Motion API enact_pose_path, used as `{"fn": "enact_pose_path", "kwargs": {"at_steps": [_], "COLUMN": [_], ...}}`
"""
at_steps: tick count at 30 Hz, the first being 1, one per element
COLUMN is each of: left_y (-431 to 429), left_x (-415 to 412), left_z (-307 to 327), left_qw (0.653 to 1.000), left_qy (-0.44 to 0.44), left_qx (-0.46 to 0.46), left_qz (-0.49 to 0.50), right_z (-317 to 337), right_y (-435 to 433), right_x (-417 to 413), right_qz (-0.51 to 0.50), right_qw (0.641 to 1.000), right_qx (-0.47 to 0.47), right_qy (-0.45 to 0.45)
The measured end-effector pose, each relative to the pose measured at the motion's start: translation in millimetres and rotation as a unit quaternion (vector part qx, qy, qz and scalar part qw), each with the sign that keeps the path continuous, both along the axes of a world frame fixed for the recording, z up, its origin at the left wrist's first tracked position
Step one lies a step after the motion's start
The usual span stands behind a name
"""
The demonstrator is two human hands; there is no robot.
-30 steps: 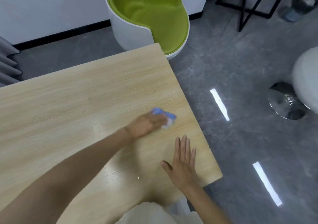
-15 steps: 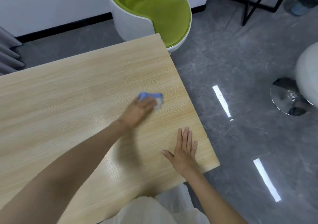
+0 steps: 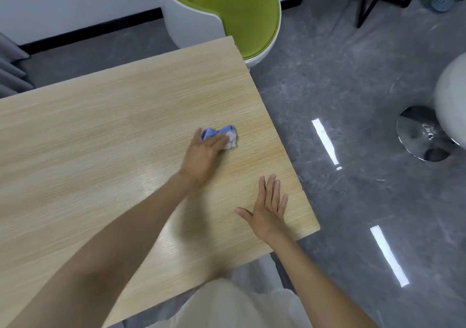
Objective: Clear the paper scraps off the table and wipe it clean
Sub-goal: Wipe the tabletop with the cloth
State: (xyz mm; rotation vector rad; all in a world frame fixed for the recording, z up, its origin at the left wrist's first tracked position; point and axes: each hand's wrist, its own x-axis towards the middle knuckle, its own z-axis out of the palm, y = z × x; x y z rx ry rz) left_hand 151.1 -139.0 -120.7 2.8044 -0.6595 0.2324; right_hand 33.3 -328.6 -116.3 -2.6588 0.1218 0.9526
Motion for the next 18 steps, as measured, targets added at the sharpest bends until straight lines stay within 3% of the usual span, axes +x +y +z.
{"fn": "enact_pose_path", "kwargs": {"at_steps": [2,7,9,12,14,16,18], "left_y": [-36,-44,-19,-3,-30,-64,-82], "left_x": [-32,-76,-50,-26,-45,-85,-128], "left_z": [-2,-15,-11,-3,5,-4,-10], "left_qw": [1.0,0.97,0.974,0.999,0.99,0.98,0.969], "left_qy": [0.015,0.009,-0.013,0.028,0.087,0.134,0.187], "left_qx": [-0.004,0.045,0.049,-0.032,-0.079,-0.142,-0.119], "left_qz": [0.004,-0.24,-0.221,-0.015,0.074,0.043,-0.109], "right_z": [-2,-6,-8,-11,-12,-11,-9], "right_y": [1,-7,-19,-36,-43,-49,-53], "right_x": [-2,-35,-54,-74,-80,-84,-85], "right_qz": [-0.006,-0.045,-0.047,-0.046,-0.042,-0.035,-0.038], "right_qw": [1.0,0.991,0.989,0.987,0.988,0.989,0.989], "right_qx": [0.015,-0.004,-0.023,-0.046,-0.046,-0.041,-0.041], "right_qy": [-0.02,-0.13,-0.137,-0.147,-0.144,-0.137,-0.135]}}
